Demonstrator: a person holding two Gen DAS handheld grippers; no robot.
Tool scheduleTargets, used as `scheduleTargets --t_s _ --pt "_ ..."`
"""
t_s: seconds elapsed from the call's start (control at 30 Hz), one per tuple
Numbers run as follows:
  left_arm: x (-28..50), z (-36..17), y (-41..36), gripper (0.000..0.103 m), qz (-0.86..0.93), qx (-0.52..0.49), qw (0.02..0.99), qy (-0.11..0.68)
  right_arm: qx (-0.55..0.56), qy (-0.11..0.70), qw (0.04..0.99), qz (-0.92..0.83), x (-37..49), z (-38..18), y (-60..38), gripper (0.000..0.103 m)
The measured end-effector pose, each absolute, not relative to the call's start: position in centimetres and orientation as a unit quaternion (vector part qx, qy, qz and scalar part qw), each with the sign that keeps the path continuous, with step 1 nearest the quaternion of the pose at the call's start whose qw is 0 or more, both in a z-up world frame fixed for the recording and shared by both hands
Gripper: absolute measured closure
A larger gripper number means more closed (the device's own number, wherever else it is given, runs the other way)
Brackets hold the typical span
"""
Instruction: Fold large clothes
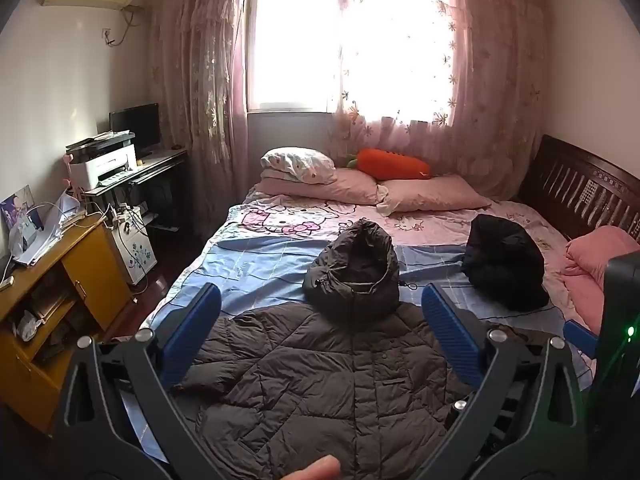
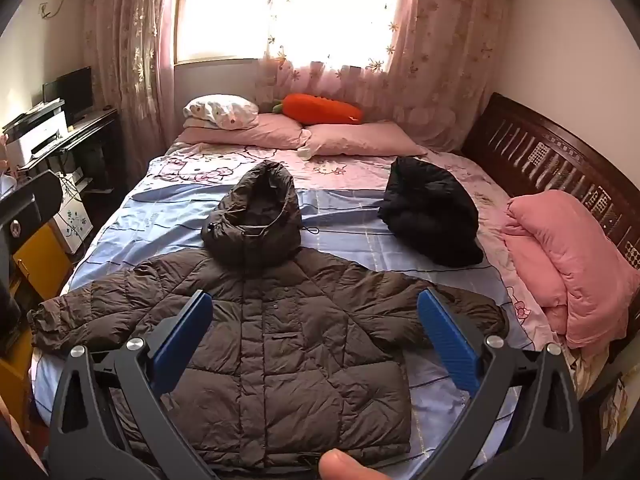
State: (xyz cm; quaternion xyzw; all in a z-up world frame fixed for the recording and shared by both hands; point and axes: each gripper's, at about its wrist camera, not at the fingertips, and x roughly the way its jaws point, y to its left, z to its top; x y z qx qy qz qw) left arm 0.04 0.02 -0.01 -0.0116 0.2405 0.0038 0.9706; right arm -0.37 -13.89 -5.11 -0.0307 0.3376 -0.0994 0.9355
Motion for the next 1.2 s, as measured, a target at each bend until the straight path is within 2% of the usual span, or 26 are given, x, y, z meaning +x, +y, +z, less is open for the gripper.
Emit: scheduleTargets --t_s 1.2 --pt "-0.1 -0.3 0.4 0.002 0.007 -0.009 0.972 0.233 -0.033 0.336 0.937 -0.088 -0.1 -4.9 -12.0 0.001"
